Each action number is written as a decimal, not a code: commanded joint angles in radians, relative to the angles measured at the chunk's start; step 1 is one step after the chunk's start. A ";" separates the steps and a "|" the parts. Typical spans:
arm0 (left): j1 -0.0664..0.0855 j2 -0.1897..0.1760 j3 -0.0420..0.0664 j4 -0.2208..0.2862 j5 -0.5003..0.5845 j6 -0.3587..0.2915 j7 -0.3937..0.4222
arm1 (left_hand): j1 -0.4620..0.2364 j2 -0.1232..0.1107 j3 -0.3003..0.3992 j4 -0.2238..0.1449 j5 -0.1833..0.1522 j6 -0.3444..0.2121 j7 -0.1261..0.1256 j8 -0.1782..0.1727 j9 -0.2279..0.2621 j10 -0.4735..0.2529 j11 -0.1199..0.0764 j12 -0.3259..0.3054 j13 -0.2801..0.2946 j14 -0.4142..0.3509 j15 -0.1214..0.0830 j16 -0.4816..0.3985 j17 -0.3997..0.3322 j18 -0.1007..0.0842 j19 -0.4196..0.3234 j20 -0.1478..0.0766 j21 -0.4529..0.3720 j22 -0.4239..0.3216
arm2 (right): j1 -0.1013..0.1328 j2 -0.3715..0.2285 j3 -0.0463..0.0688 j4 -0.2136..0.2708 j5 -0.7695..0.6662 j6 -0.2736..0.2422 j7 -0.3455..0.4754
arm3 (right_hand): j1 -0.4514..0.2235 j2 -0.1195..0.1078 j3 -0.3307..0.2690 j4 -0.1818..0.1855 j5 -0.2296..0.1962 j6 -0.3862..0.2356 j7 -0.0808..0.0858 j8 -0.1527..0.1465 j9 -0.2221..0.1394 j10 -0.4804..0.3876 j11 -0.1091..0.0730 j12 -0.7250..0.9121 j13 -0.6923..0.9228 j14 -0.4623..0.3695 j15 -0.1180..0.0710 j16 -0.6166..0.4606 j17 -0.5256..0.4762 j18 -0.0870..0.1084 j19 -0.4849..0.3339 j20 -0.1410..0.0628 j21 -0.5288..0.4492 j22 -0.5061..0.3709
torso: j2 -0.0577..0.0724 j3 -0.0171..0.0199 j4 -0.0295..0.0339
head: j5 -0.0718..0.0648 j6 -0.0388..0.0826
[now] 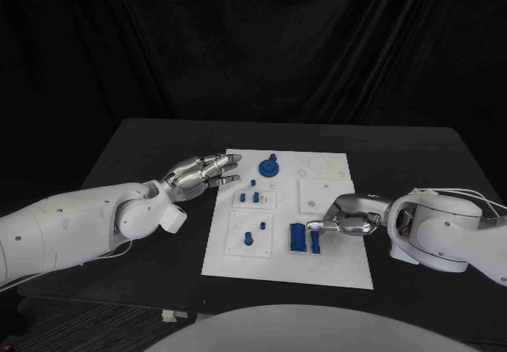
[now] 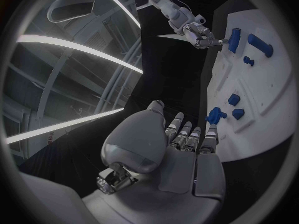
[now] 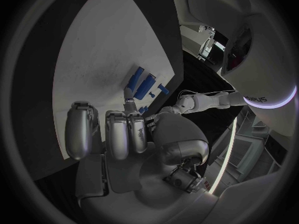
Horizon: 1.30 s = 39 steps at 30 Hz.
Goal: Assemble the parts on the task board
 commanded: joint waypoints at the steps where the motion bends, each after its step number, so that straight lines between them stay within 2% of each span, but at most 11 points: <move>1: -0.002 -0.001 0.001 0.001 -0.001 0.014 0.015 | 0.011 0.002 0.004 -0.004 0.004 0.008 0.032 0.001 0.002 -0.001 0.003 0.003 0.001 0.000 0.004 0.003 0.001 0.007 0.003 0.004 0.006 0.000 | -0.004 0.006 0.000 -0.001 -0.015 0.013 -0.027 | 0.000 0.010 -0.008 0.000 -0.003 -0.010 0.001 -0.002 -0.003 0.107 -0.009 0.003 0.263 0.092 -0.008 -0.003 0.202 -0.008 0.034 -0.008 -0.006 0.202 | 0.000 -0.0001 0.0006 | 0.003 0.000; 11: -0.002 -0.002 0.001 0.001 -0.001 0.015 0.015 | 0.011 0.002 0.004 -0.004 0.004 0.008 0.032 0.001 0.002 -0.001 0.003 0.003 0.001 0.000 0.004 0.003 0.001 0.007 0.003 0.004 0.006 0.000 | -0.007 0.014 0.000 -0.007 -0.015 0.036 -0.042 | 0.004 0.018 -0.010 -0.001 -0.002 -0.017 -0.001 -0.001 -0.008 0.107 -0.011 0.003 0.263 0.091 -0.010 -0.004 0.196 -0.006 0.032 -0.010 -0.014 0.200 | 0.000 -0.0001 0.0007 | 0.002 0.000; 16: -0.002 -0.002 0.001 0.001 -0.001 0.015 0.014 | 0.011 0.003 0.005 -0.004 0.004 0.007 0.032 0.000 0.001 -0.001 0.004 0.003 0.001 0.000 0.004 0.003 0.001 0.007 0.003 0.004 0.006 0.001 | -0.010 0.013 0.000 -0.007 -0.015 0.035 -0.045 | 0.011 0.025 -0.012 -0.002 -0.001 -0.015 0.002 0.002 -0.011 0.107 -0.011 0.003 0.263 0.090 -0.010 -0.006 0.192 -0.005 0.029 -0.011 -0.020 0.198 | 0.000 0.0000 0.0004 | 0.005 0.000; 22: -0.003 -0.004 0.001 0.001 -0.001 0.014 0.014 | 0.011 0.003 0.005 -0.004 0.004 0.008 0.032 0.001 0.002 -0.001 0.004 0.004 0.001 0.000 0.004 0.003 0.001 0.007 0.004 0.004 0.007 0.001 | -0.010 -0.009 0.000 0.008 -0.015 -0.050 -0.009 | 0.031 0.035 -0.025 -0.001 0.007 0.031 0.018 0.023 -0.012 0.107 0.004 0.003 0.263 0.094 -0.002 -0.001 0.210 -0.009 0.035 -0.006 -0.005 0.203 | 0.000 0.0000 0.0002 | 0.008 0.000; 29: -0.003 -0.003 0.001 0.000 -0.001 0.013 0.015 | 0.011 0.003 0.005 -0.004 0.004 0.008 0.032 0.001 0.002 -0.001 0.004 0.004 0.001 0.000 0.004 0.003 0.001 0.007 0.004 0.004 0.007 0.001 | -0.010 -0.029 0.000 0.031 -0.015 -0.119 0.029 | 0.028 0.041 -0.035 0.001 0.007 0.052 0.021 0.029 -0.012 0.107 0.008 0.003 0.263 0.095 0.002 0.000 0.213 -0.011 0.039 -0.002 0.004 0.205 | 0.000 0.0003 -0.0002 | 0.007 0.000; 34: -0.003 -0.002 0.001 0.000 -0.001 0.014 0.014 | 0.011 0.003 0.005 -0.004 0.004 0.008 0.032 0.001 0.002 -0.001 0.004 0.004 0.001 0.000 0.004 0.003 0.001 0.007 0.004 0.004 0.007 0.001 | -0.010 -0.029 0.000 0.038 -0.015 -0.133 0.039 | 0.014 0.049 -0.050 0.001 0.001 0.026 0.020 0.009 -0.026 0.107 0.006 0.003 0.263 0.095 0.002 0.000 0.213 -0.010 0.039 -0.001 0.004 0.205 | 0.000 0.0001 0.0001 | 0.006 0.000; 39: -0.003 -0.002 0.001 0.000 -0.001 0.014 0.014 | 0.011 0.003 0.005 -0.004 0.004 0.008 0.032 0.001 0.002 -0.001 0.004 0.004 0.001 0.000 0.004 0.003 0.001 0.007 0.004 0.004 0.007 0.001 | -0.010 -0.024 0.000 0.032 -0.015 -0.120 0.026 | -0.002 0.053 -0.062 0.002 -0.005 0.007 0.019 0.001 -0.036 0.107 0.004 0.003 0.263 0.094 0.001 0.000 0.210 -0.009 0.037 -0.002 0.001 0.204 | 0.000 0.0001 0.0005 | 0.007 0.000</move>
